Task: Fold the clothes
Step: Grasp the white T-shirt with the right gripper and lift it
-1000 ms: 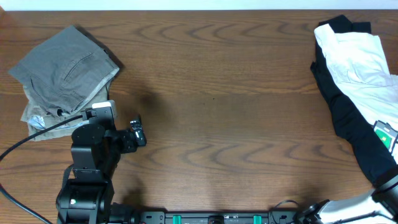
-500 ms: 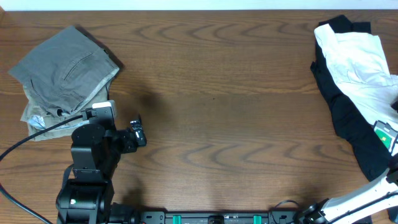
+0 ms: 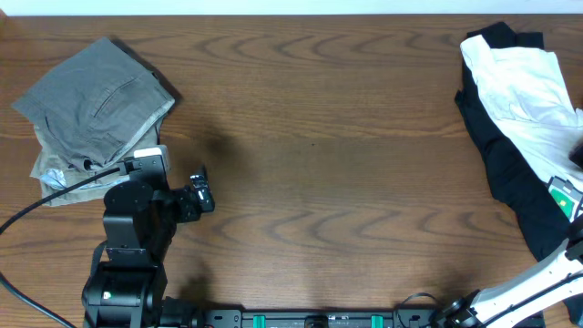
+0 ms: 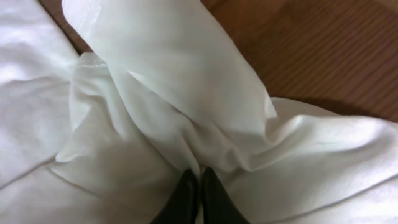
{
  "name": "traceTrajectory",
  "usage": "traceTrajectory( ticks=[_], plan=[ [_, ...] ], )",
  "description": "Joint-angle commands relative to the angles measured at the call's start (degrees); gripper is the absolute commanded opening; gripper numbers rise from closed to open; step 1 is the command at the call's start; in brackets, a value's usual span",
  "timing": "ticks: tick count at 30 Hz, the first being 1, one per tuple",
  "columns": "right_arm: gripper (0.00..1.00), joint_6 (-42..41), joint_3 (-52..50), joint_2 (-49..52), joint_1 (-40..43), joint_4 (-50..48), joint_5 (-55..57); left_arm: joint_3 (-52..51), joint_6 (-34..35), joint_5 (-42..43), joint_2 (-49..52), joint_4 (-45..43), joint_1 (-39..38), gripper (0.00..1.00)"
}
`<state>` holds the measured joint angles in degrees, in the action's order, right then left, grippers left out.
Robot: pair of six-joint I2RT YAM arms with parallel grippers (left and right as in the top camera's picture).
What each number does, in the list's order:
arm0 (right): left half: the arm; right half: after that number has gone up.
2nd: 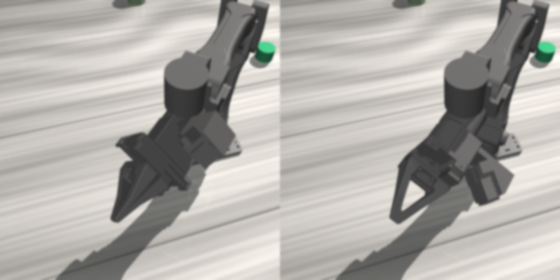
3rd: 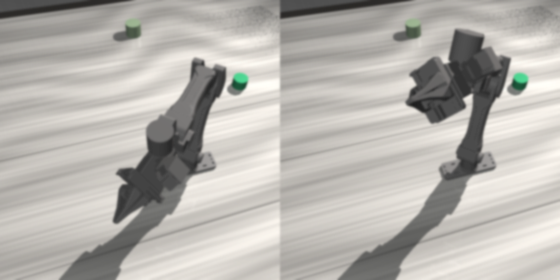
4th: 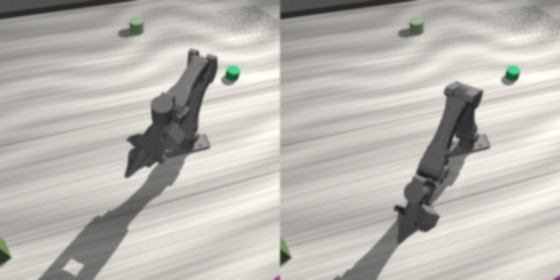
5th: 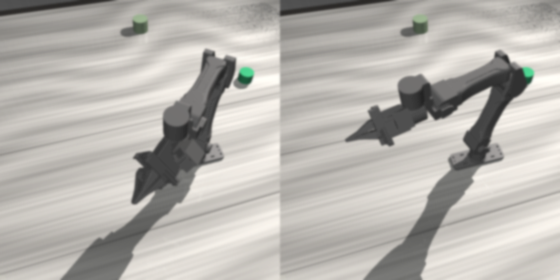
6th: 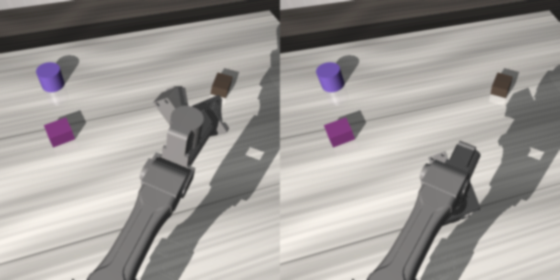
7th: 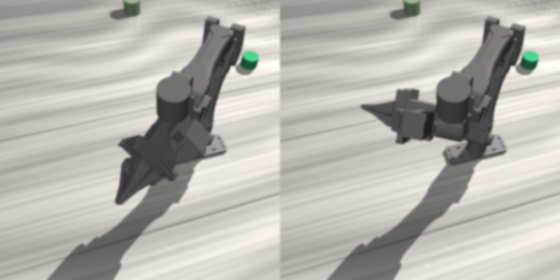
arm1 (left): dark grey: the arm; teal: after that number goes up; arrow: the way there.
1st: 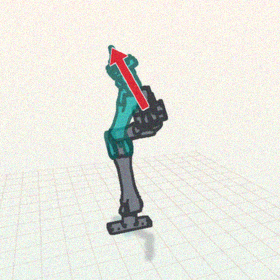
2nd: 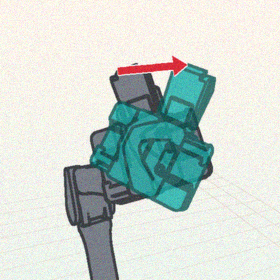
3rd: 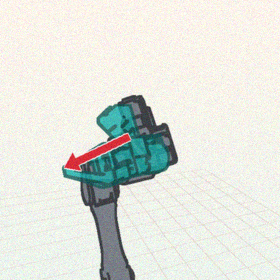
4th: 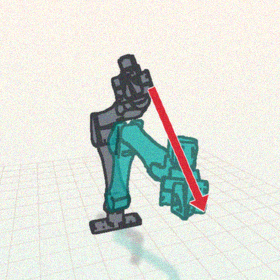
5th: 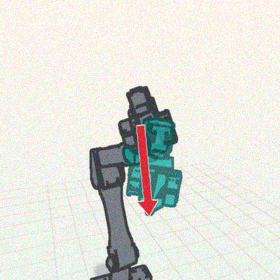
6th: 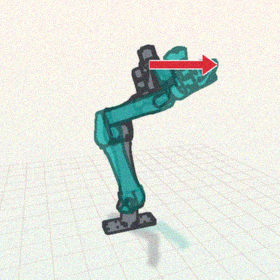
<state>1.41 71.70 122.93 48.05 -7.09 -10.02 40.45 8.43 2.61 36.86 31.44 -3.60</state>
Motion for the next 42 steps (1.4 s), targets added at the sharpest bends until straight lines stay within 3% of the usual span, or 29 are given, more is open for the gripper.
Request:
traceTrajectory(
  ticks=[1,9,18,25,33,37,40,42],
  plan=[
    [0.01,-2.5,0.9,-2.8,-0.6,0.3,0.5,1.4,0.5,-0.1,-0.2,-0.7,-0.3,0.98],
    [0.01,-2.6,0.9,-15.7,-2.1,5.0,-0.2,1.4,0.5,-0.1,-0.2,-1.1,-0.3,0.98],
    [0.01,-2.6,0.9,-30.8,-11.7,24.2,-7.6,1.4,0.5,-0.1,-0.2,-1.1,-0.3,0.98],
    [0.01,-2.7,0.9,-38.9,-28.3,37.2,-11.5,1.4,0.5,-0.1,0.2,-1.1,-0.3,0.98],
    [0.01,-2.7,0.9,-39.3,-53.4,40.3,-10.1,1.4,0.5,-0.1,2.1,-1.2,-0.3,0.98],
    [0.14,-2.6,0.9,-37.7,-64.5,38.5,-4.4,1.4,0.5,-0.1,3.6,-2.0,-0.3,0.98],
    [0.46,-2.6,0.9,-36.6,-69.9,37.3,0.3,1.4,0.5,-0.1,4.7,-2.8,-0.3,0.98],
    [0.55,-2.6,0.9,-36.5,-71.9,36.7,5.7,1.4,0.5,0.0,5.3,-3.3,-0.3,0.98]
  ],
)
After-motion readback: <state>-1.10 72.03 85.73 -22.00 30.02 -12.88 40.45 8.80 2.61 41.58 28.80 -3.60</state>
